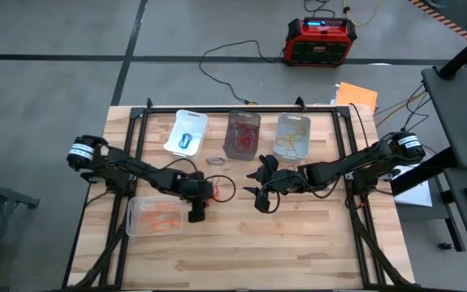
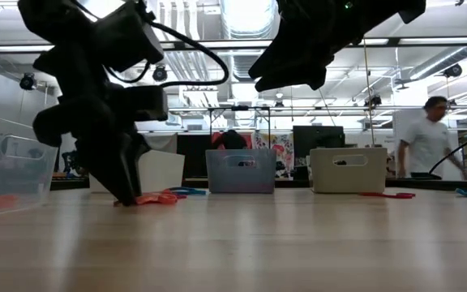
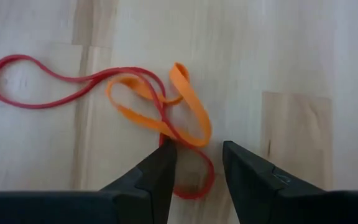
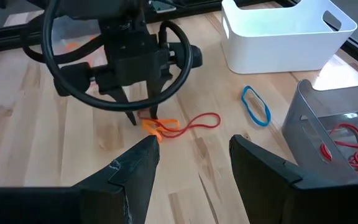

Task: Sort rubber bands into baskets
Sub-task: Put the red rubber band into the black bin

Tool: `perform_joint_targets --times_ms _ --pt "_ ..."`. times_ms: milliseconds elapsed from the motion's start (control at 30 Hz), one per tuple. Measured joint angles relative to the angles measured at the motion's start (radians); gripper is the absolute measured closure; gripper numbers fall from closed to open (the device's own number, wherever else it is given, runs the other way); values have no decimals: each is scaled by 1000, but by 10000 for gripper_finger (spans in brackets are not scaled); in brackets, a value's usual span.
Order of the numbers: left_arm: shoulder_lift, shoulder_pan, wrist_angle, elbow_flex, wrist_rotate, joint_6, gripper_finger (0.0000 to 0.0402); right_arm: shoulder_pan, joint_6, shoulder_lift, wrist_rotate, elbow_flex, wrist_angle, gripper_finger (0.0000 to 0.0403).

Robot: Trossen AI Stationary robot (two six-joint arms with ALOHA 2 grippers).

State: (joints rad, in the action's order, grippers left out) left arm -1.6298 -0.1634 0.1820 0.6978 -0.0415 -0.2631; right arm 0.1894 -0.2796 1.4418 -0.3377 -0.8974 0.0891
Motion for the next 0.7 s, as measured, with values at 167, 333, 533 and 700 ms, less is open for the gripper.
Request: perform_joint_targets --times_ms 167,333,533,700 --pt "-25 -5 26 26 -5 27 292 0 0 0 0 0 -1 211" --pt "-9 -6 86 54 -6 60 344 0 -1 0 0 0 -2 211" --pt "15 -6 123 57 -5 63 398 0 -1 0 0 0 -2 211" --pt "37 -6 125 55 -2 75 399 0 -1 0 0 1 -2 211"
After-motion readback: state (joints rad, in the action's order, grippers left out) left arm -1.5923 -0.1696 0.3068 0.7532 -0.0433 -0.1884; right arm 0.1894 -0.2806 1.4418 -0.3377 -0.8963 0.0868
